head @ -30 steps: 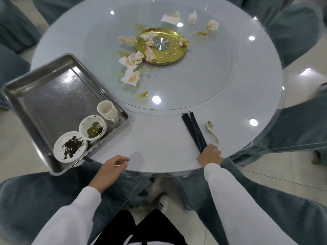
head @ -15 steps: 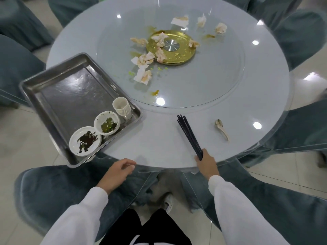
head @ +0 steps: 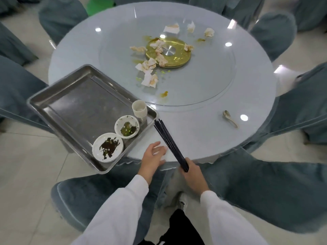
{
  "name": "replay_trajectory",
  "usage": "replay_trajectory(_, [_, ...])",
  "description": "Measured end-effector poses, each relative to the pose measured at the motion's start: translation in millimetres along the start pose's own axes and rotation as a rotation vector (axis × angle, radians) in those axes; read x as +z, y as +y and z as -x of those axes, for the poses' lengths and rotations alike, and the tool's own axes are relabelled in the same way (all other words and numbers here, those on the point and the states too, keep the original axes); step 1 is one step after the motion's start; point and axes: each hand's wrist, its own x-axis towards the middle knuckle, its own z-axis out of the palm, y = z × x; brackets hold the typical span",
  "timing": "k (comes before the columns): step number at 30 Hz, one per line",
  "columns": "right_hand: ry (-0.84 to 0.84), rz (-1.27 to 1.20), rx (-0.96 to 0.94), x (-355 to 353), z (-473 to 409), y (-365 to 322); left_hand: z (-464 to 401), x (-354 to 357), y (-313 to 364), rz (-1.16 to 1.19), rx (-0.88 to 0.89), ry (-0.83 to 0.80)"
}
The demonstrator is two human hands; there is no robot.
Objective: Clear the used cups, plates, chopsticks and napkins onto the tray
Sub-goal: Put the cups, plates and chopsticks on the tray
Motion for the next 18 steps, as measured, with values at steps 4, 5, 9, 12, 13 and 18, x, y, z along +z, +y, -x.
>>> replay_trajectory(4, [0.093, 0.067, 0.028, 36.0, 26.9, -39.1, -0.5, -33.1, 10.4, 0.243, -0.084, -0.097])
replay_trajectory(5, [0.115, 0.103, 0.012, 47.4, 32.2, -49.3, 0.4, -44.9, 13.0, 0.318, -0.096, -0.109])
replay_trajectory(9, [0.147, 0.224, -0.080, 87.5, 50.3, -91.2, 3.2, -81.0, 21.6, 0.568, -0.146, -0.023])
replay_trajectory(12, [0.161, 0.285, -0.100, 105.2, 61.9, -119.9, -0.7, -96.4, 31.0, 0.605, -0.187, 0.102])
replay_trajectory(13, [0.167, 0.289, -0.114, 106.6, 63.3, -127.1, -1.9, -101.0, 34.9, 0.614, -0.188, 0.122])
replay_trajectory(18, [0.110, -0.031, -0.167, 94.2, 67.2, -145.9, -11.0, -116.0, 47.4, 0.802, -0.209, 0.172])
